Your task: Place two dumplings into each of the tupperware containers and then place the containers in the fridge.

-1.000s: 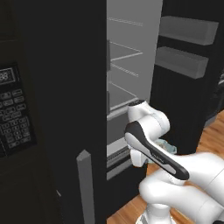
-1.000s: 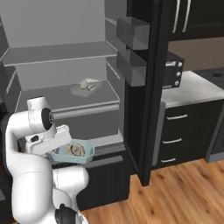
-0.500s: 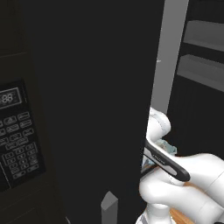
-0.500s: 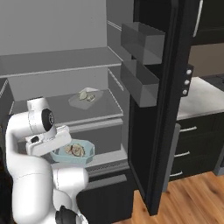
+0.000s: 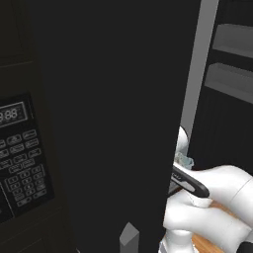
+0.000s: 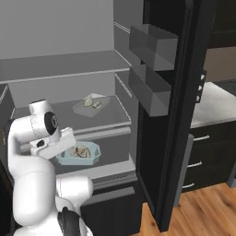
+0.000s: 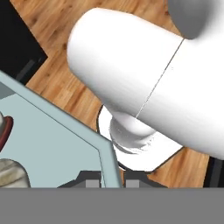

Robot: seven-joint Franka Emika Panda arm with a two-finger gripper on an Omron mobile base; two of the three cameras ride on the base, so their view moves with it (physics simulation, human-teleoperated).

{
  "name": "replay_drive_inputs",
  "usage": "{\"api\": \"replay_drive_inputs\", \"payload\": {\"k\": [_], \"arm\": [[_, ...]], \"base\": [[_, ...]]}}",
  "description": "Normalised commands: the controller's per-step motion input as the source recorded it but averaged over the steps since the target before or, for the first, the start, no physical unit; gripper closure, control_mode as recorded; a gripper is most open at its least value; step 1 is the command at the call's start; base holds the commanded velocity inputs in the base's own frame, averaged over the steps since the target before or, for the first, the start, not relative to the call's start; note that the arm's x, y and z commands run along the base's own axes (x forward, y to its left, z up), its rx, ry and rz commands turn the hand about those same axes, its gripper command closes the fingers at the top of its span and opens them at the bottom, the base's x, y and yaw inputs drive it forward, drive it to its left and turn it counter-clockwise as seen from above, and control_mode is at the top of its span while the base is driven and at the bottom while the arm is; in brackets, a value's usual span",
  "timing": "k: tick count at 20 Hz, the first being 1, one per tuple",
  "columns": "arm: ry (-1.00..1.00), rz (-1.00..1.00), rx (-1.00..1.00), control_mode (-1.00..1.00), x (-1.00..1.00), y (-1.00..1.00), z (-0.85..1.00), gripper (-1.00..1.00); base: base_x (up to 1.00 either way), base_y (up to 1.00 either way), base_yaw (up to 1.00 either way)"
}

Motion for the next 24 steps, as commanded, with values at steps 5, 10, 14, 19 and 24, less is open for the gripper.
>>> {"api": "replay_drive_inputs", "payload": {"k": [5, 10, 14, 19, 24], "arm": [[-0.22, 0.43, 0.0, -1.0, 0.02, -0.01, 0.02, 1.0], [-0.18, 0.55, 0.04, -1.0, 0.29, -0.33, 0.06, 1.0], [-0.05, 0.54, 0.14, -1.0, 0.57, -0.49, 0.1, 1.0], [-0.02, 0.67, 0.08, -1.0, 0.28, -0.27, 0.05, 1.0], [0.0, 0.73, 0.06, -1.0, 0.28, -0.13, 0.0, 1.0]], "base": [[0.0, 0.0, 0.0], [0.0, 0.0, 0.0], [0.0, 0.0, 0.0], [0.0, 0.0, 0.0], [0.0, 0.0, 0.0]]}}
